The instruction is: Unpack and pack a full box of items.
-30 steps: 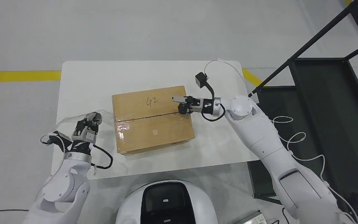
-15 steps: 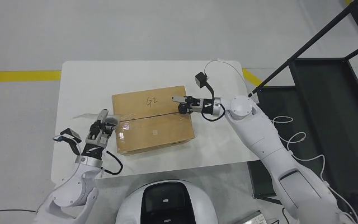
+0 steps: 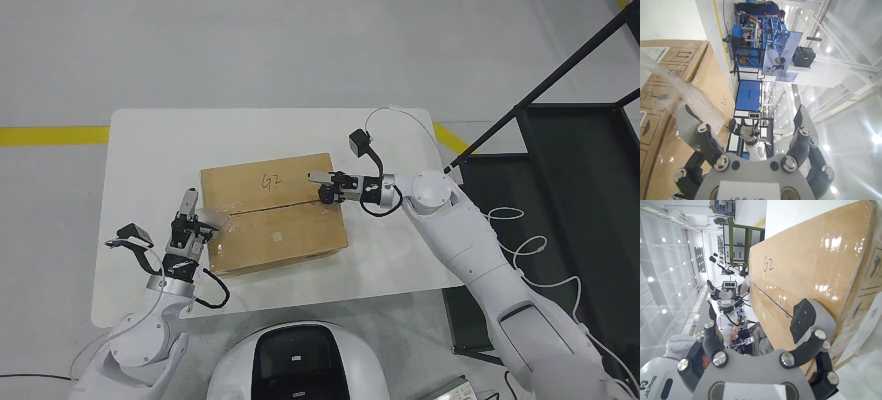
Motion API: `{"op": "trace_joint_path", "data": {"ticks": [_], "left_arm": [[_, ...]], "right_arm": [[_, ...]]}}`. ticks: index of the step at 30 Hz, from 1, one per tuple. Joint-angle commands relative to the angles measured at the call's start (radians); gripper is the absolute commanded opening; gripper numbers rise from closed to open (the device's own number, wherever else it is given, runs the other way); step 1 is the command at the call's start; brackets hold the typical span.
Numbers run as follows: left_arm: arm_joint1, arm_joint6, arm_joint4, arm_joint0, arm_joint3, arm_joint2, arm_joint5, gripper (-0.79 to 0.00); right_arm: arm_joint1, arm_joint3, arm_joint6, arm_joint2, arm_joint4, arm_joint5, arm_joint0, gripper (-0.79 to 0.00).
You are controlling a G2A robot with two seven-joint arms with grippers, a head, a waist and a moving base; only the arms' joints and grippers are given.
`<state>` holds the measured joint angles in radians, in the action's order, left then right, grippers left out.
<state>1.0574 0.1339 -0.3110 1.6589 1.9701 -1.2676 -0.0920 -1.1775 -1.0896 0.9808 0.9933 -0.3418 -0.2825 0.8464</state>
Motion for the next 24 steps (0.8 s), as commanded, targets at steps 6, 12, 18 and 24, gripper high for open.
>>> {"op": "trace_joint_path", "data": {"ticks": [6,12,18,24], "left_arm": [[0.014,-0.016,0.039,-0.045,-0.019,0.035,-0.002,0.000],[0.033,-0.014,0.063,-0.102,-0.069,0.099,0.008,0.000],[0.051,-0.009,0.091,-0.137,-0.106,0.154,0.004,0.000],[0.065,0.007,0.141,-0.151,-0.131,0.184,-0.008,0.000]], "right_arm": [[0.000,0.000,0.000,0.000,0.000,0.000,0.000,0.000],[0.000,0.000,0.000,0.000,0.000,0.000,0.000,0.000],[0.000,0.000,0.000,0.000,0.000,0.000,0.000,0.000],[0.000,0.000,0.000,0.000,0.000,0.000,0.000,0.000]]}}
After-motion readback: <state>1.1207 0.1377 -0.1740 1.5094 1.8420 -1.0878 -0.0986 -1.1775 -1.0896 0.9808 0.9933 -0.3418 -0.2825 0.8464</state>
